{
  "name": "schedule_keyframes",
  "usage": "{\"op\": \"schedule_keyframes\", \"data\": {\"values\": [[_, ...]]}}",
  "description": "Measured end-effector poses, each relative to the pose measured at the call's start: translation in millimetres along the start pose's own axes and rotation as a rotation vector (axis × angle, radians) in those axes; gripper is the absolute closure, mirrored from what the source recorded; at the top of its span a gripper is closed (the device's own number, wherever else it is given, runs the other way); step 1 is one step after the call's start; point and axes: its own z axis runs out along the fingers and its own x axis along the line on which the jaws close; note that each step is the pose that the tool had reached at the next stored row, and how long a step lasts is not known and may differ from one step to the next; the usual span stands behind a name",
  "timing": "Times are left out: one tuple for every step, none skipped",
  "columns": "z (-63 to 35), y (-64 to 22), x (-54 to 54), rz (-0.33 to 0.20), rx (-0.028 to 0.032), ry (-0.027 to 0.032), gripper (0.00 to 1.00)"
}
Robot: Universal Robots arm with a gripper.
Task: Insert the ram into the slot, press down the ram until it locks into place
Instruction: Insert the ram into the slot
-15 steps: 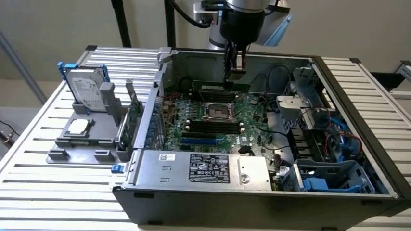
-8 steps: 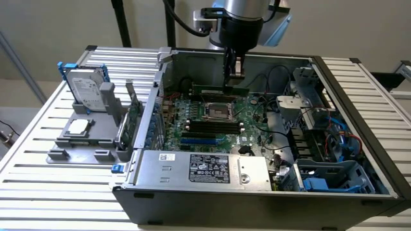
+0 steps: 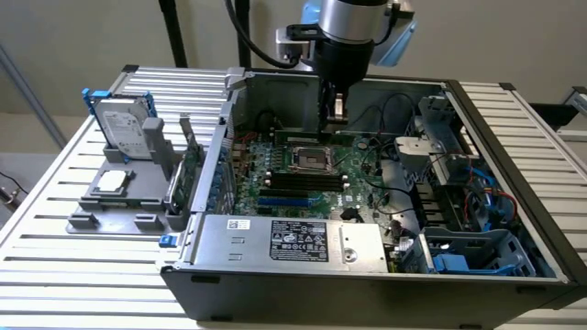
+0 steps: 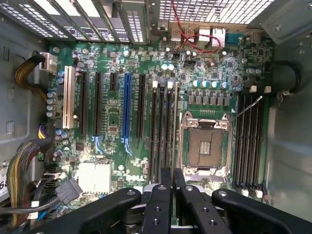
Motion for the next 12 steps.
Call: {"op": "schedule_keyframes", "data": {"values": [[1.8,0.0,1.2,0.000,-0.0001,0.0001,0.87],[3.6,-0.1,2.3,0.000,0.0000,-0.0001,0.87],[5.4,-0.1,3.5,0.000,0.0000,-0.0002,0.87],[7.2,-0.2,4.6,0.000,0.0001,-0.0001,0.87],[8.9,-0.2,5.7,0.000,-0.0001,0.0000,0.87],[10.7,-0.3,6.7,0.000,0.0000,0.0000,0.87],[12.6,-0.3,7.7,0.000,0.0000,0.0000,0.87],[14.5,-0.4,8.4,0.000,0.0000,-0.0001,0.87],[16.2,-0.4,8.9,0.000,0.0000,-0.0001,0.87],[18.0,-0.4,9.3,0.000,0.0000,-0.0001,0.87],[19.9,-0.5,9.6,0.000,0.0000,-0.0001,0.87],[21.6,-0.6,9.8,0.000,0.0000,0.0000,0.87]]}}
